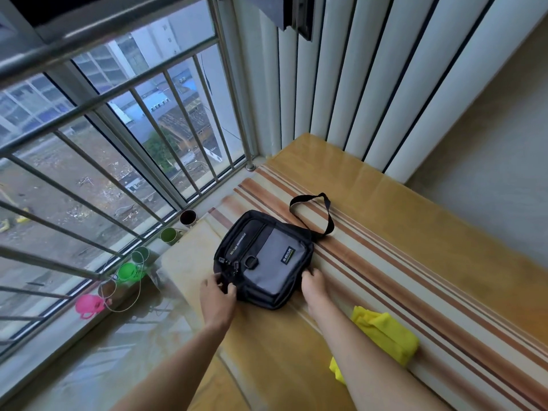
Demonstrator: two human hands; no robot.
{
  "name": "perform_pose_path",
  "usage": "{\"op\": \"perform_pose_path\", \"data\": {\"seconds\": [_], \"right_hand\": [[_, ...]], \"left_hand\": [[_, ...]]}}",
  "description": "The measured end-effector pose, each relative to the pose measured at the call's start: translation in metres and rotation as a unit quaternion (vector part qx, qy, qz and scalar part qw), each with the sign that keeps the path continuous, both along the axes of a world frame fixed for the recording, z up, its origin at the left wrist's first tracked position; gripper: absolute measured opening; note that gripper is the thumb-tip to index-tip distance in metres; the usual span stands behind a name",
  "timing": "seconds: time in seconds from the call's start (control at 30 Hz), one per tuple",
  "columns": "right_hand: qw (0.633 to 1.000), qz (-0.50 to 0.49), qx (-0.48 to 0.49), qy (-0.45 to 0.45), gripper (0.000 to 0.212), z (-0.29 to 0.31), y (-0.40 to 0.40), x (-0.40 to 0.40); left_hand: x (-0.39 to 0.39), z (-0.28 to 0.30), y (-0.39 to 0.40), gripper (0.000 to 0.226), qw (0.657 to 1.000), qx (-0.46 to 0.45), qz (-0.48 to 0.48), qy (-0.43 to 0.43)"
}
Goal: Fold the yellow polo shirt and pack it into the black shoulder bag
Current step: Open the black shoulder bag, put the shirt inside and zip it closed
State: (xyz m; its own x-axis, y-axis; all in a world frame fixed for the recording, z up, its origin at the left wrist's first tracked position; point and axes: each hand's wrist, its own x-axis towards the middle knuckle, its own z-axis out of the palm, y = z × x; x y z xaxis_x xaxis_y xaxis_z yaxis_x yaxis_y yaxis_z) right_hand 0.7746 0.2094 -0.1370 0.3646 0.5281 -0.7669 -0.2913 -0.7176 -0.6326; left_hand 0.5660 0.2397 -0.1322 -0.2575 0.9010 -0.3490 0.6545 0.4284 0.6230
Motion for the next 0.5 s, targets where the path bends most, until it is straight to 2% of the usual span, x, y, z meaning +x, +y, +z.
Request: {"op": "perform_pose_path", "data": {"seconds": [0.07,0.17,0.23,0.27,0.4,0.5], "right_hand": [[1.000,-0.023,0.006,0.004,0.056,0.004,-0.002,-0.003],[0.992,-0.004,0.056,0.116,0.081,0.009,-0.008,-0.009],[0.993,0.027,0.057,0.103,0.095,0.004,-0.010,-0.013],[0.996,0.032,0.047,0.071,0.095,-0.003,-0.011,-0.013],[0.999,0.016,0.037,0.008,0.052,-0.012,-0.012,-0.006],[0.993,0.114,0.035,-0.013,0.043,-0.010,-0.017,0.006]], "left_hand": [[-0.003,0.003,0.001,0.018,0.998,-0.010,0.030,-0.049],[-0.007,0.005,0.002,0.013,0.993,-0.034,0.066,-0.087],[-0.011,0.006,0.003,0.010,0.993,-0.034,0.057,-0.098],[-0.014,0.007,0.002,0.010,0.993,-0.032,0.045,-0.109],[-0.019,0.014,-0.001,0.021,0.989,-0.025,-0.015,-0.144],[-0.020,0.015,0.005,0.032,0.989,-0.025,0.034,-0.144]]}}
